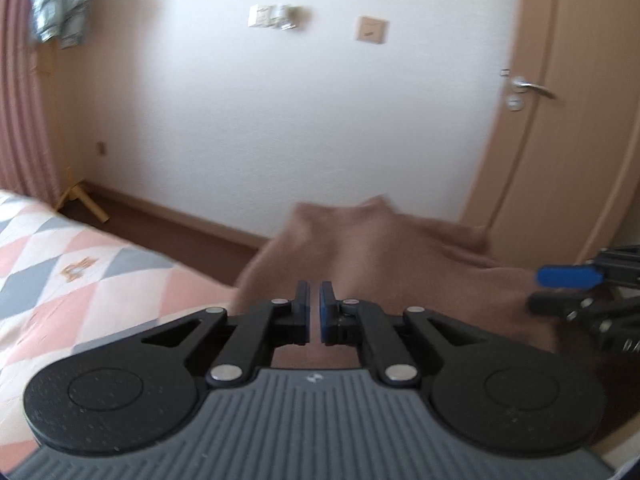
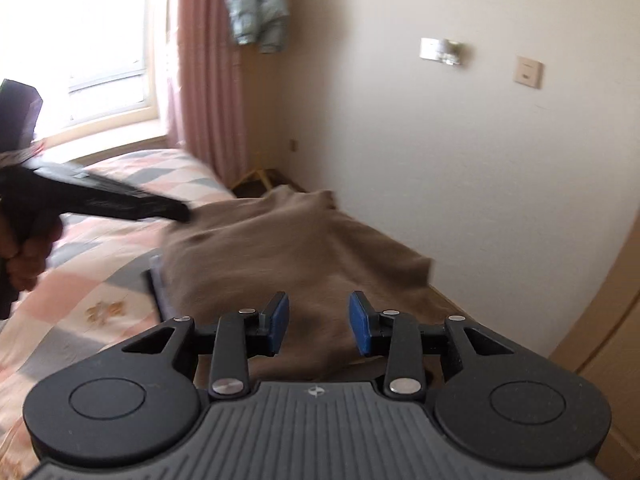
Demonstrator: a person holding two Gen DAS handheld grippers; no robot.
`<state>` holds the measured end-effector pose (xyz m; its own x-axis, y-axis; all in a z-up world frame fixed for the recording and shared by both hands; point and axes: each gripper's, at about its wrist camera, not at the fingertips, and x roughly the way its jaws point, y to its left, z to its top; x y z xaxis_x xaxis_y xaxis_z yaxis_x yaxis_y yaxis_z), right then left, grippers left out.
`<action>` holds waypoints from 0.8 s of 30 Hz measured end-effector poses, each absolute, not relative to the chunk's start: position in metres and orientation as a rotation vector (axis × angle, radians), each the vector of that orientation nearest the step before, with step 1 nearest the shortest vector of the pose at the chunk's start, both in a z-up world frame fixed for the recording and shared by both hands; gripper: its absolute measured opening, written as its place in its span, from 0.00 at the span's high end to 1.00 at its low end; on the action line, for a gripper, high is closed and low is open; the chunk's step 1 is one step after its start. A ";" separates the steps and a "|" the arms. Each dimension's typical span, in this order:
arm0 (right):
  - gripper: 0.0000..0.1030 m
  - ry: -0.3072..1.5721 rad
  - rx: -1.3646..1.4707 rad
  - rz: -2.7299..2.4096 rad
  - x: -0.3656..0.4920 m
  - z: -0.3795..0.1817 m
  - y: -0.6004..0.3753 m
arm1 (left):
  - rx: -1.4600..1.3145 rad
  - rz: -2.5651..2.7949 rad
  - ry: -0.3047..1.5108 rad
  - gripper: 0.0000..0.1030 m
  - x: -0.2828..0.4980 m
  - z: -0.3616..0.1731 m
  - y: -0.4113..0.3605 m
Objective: Fold clothes
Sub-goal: 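Press the brown shirt flat on the stack with both closed grippers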
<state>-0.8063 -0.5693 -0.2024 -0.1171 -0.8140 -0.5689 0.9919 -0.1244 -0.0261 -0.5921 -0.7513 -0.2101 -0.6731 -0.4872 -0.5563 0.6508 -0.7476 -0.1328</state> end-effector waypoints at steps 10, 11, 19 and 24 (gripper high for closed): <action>0.58 0.426 0.537 -1.697 -0.808 -0.217 -0.559 | 0.705 -2.311 0.480 0.96 -0.582 -0.212 -0.749; 0.58 0.408 0.525 -1.697 -0.805 -0.213 -0.555 | 0.706 -2.317 0.484 0.96 -0.581 -0.208 -0.745; 0.56 0.531 0.601 -1.627 -0.780 -0.232 -0.558 | 0.846 -2.326 0.470 0.94 -0.623 -0.217 -0.709; 0.49 0.460 0.628 -1.645 -0.783 -0.207 -0.552 | 0.872 -2.220 0.494 0.90 -0.626 -0.196 -0.692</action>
<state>-0.7829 -0.5519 -0.2069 -0.0983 -0.7672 -0.6339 0.9847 -0.1669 0.0494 -0.6260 -0.6923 -0.1961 -0.5356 -0.4635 -0.7059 0.7191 -0.6887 -0.0933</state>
